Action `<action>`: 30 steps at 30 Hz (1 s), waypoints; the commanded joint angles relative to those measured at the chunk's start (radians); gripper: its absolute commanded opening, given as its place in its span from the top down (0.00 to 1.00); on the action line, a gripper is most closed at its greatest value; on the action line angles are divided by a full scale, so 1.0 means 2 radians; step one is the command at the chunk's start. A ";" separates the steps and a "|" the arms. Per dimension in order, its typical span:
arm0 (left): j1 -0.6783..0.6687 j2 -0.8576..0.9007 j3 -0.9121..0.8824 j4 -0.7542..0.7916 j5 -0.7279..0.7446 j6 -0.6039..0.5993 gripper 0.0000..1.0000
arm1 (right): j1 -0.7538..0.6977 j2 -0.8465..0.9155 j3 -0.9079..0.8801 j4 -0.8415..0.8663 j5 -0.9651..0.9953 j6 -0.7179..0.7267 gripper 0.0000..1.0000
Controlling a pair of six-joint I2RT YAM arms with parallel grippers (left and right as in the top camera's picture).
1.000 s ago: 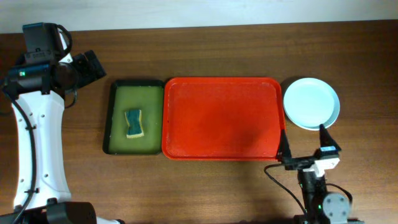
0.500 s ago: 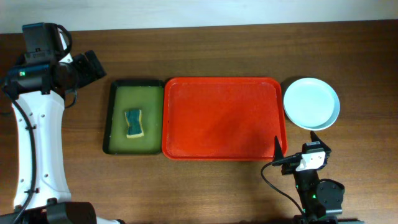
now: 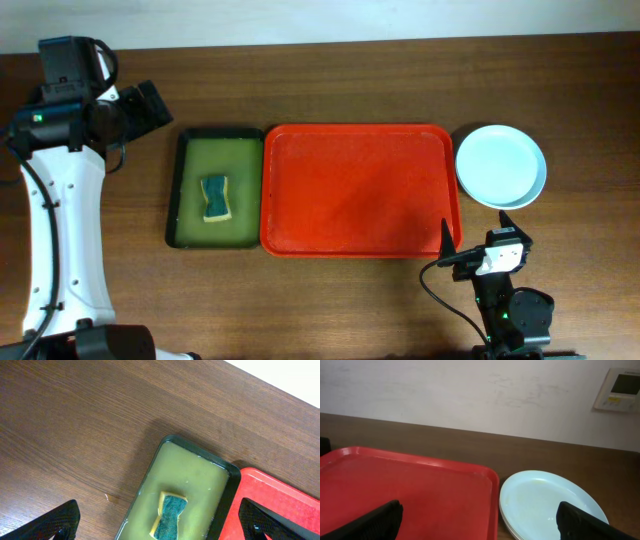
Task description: Clean dirty plates on tray and stack at the side
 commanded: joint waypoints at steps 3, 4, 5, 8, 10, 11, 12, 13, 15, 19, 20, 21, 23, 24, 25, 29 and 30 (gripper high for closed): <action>-0.037 -0.124 -0.001 -0.001 0.002 -0.005 0.01 | -0.001 -0.004 -0.002 -0.003 -0.001 -0.003 0.01; -0.045 -0.157 -0.001 -0.001 0.002 -0.005 0.01 | -0.001 -0.004 -0.002 -0.003 -0.001 -0.003 0.01; -0.047 -0.178 -0.001 -0.001 0.002 -0.005 0.01 | -0.001 -0.004 -0.002 -0.003 -0.001 -0.003 0.01; -0.048 -0.237 -0.002 -0.001 0.002 -0.005 0.01 | -0.001 -0.004 -0.002 -0.003 -0.001 -0.003 0.01; -0.048 -0.271 -0.002 -0.001 0.002 -0.005 0.01 | -0.001 -0.004 -0.002 -0.003 -0.001 -0.003 0.01; -0.048 -0.284 -0.002 -0.001 0.002 -0.005 0.01 | -0.001 -0.004 -0.002 -0.003 -0.001 -0.003 0.01; -0.048 -0.304 -0.002 -0.014 0.002 -0.004 0.01 | -0.001 -0.004 -0.002 -0.003 -0.001 -0.003 0.01; -0.048 -0.318 -0.002 -0.039 0.002 -0.005 0.01 | -0.001 -0.004 -0.002 -0.003 -0.001 -0.003 0.01; -0.048 -0.356 -0.014 -0.113 0.000 -0.004 0.01 | -0.001 -0.004 -0.002 -0.003 -0.001 -0.003 0.01; -0.048 -0.461 -0.171 -0.110 0.000 -0.004 0.01 | -0.001 -0.004 -0.002 -0.003 -0.001 -0.003 0.01; -0.048 -0.480 -0.204 -0.104 0.000 -0.005 0.01 | -0.001 -0.004 -0.002 -0.003 -0.001 -0.003 0.01; -0.048 -0.513 -0.259 -0.083 0.002 -0.005 0.01 | -0.001 -0.004 -0.002 -0.003 -0.001 -0.003 0.01; -0.048 -0.599 -0.401 0.006 0.006 -0.005 0.01 | -0.001 -0.004 -0.002 -0.003 -0.001 -0.003 0.01; -0.048 -0.638 -0.463 0.061 0.006 -0.005 0.01 | -0.001 -0.004 -0.002 -0.003 -0.001 -0.003 0.01; -0.048 -0.665 -0.506 0.112 0.007 -0.005 0.01 | -0.001 -0.004 -0.002 -0.003 -0.001 -0.003 0.01; -0.048 -0.770 -0.683 0.432 0.049 -0.005 0.01 | -0.001 -0.004 -0.002 -0.003 -0.001 -0.003 0.01; -0.048 -0.798 -0.731 0.538 0.051 -0.005 0.01 | -0.001 -0.004 -0.002 -0.003 -0.001 -0.003 0.01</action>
